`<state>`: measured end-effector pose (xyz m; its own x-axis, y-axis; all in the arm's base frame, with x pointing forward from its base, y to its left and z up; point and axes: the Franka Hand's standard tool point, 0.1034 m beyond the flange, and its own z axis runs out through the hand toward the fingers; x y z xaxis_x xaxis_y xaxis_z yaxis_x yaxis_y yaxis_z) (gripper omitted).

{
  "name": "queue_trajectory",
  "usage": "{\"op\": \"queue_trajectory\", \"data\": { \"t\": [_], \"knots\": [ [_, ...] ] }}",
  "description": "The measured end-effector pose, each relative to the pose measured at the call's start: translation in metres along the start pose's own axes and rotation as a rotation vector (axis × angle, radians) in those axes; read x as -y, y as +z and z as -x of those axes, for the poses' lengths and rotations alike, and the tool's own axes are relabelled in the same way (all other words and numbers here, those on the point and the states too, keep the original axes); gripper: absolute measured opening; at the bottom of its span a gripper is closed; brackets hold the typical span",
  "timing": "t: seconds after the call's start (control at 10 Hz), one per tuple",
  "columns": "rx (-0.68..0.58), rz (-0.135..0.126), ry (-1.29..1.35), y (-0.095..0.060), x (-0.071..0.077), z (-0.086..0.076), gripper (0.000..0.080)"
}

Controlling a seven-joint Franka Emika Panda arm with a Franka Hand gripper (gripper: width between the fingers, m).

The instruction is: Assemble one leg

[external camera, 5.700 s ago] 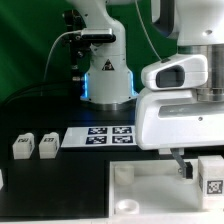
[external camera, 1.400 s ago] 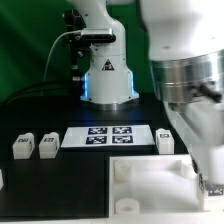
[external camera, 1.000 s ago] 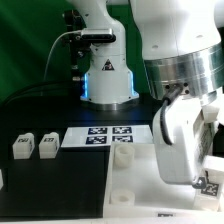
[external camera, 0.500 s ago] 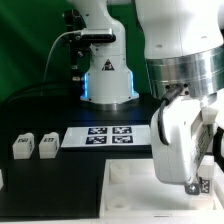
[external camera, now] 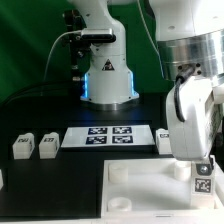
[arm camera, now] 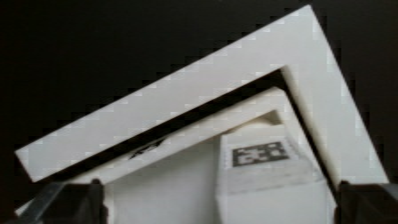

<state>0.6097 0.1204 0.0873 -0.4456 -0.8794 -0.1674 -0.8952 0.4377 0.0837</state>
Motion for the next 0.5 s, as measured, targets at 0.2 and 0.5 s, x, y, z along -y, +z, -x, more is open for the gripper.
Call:
{"op": "queue_trajectory", "data": {
  "t": [0.2,0.5],
  "knots": [
    [-0.001,-0.002,0.0,0.0012,0.0004,-0.0004,0.0649],
    [-0.002,-0.002,0.0,0.002,0.0002,-0.0008,0.0649]
  ]
}}
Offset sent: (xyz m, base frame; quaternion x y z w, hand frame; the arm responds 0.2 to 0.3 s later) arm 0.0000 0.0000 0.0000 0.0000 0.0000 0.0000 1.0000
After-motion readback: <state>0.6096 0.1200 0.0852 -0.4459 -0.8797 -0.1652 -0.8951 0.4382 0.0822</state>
